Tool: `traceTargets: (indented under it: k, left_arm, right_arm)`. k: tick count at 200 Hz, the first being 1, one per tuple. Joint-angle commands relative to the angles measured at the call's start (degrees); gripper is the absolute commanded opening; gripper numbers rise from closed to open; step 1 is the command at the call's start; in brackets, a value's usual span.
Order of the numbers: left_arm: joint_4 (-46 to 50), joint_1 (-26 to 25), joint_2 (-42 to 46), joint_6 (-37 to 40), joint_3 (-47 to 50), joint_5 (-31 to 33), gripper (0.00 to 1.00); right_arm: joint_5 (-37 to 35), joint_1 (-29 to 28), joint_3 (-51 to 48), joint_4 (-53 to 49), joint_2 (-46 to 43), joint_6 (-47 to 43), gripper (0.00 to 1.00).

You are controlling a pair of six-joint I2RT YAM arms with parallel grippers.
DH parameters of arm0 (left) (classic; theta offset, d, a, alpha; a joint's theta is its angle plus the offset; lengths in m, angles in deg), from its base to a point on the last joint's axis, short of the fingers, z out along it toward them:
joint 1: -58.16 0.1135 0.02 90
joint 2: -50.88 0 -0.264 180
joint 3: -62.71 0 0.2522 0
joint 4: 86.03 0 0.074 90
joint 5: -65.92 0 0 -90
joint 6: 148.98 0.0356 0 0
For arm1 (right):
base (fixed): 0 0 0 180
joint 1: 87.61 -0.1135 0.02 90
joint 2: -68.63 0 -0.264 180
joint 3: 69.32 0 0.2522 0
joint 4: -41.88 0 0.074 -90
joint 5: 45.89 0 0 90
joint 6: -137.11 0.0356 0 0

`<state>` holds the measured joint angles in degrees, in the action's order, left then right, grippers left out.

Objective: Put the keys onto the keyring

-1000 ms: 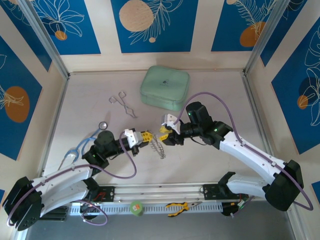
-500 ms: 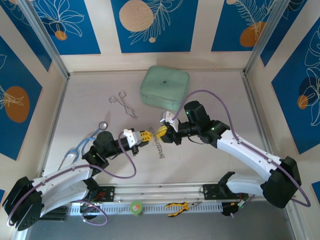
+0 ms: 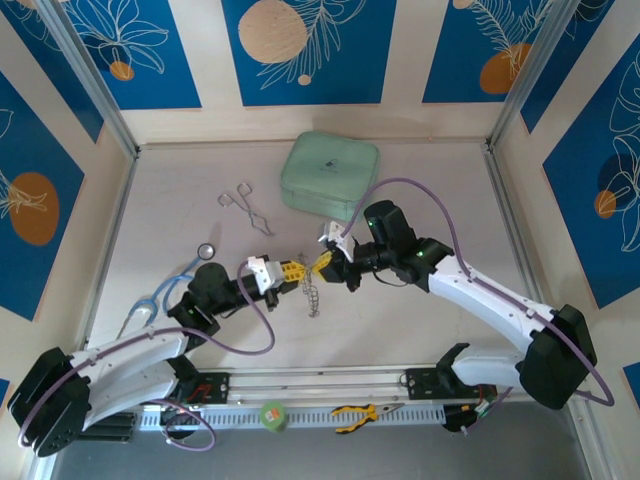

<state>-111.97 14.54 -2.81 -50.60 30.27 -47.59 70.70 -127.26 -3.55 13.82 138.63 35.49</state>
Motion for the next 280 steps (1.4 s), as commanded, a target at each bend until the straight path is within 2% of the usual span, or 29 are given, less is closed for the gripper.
traceTargets:
  k: [1, 20, 36, 53, 72, 110, 143, 229, 264, 280]
  left_arm:
    - [-6.5, -0.3, 0.4, -1.3, -2.6, -2.8, 0.00]
    - [-6.0, -0.3, 0.7, -1.0, -1.9, -2.3, 0.00]
    - [-6.5, -0.3, 0.9, -1.3, -1.0, -1.5, 0.00]
    - [-8.0, -0.3, 0.8, -2.2, 0.0, -1.1, 0.00]
    - [-10.5, -0.3, 0.2, -4.0, 0.7, -1.2, 0.00]
    - [-12.1, -0.3, -0.5, -5.7, 0.7, -2.5, 0.00]
    - [-12.4, -0.2, -0.9, -6.7, 0.6, -3.8, 0.00]
    - [-17.8, -0.2, -3.4, -9.0, 0.0, -4.1, 0.00]
    - [-18.4, -0.2, -4.1, -9.7, 0.0, -4.5, 0.00]
    - [-19.2, -0.3, -4.9, -10.0, -0.2, -4.7, 0.00]
  right_arm:
    - [1.1, 0.1, 2.0, -0.7, 1.2, 1.2, 0.13]
    - [0.3, 1.1, 0.5, 0.8, -0.7, 2.0, 0.31]
    - [-0.8, 2.4, -2.1, 3.6, -3.7, 2.5, 0.40]
    - [-0.8, 3.2, -5.2, 6.1, -6.8, 1.3, 0.44]
    - [0.5, 3.0, -7.0, 6.8, -8.0, -0.8, 0.45]
    - [4.8, 2.6, -6.7, 9.2, -6.9, 1.2, 0.40]
    - [4.9, 2.2, -6.7, 10.8, -6.4, 1.5, 0.39]
    - [8.0, 2.0, -5.6, 8.7, -5.3, 0.2, 0.08]
    - [8.7, 2.0, -5.0, 10.1, -3.9, 1.3, 0.02]
    - [9.0, 1.9, -3.9, 9.7, -2.2, 1.6, 0.02]
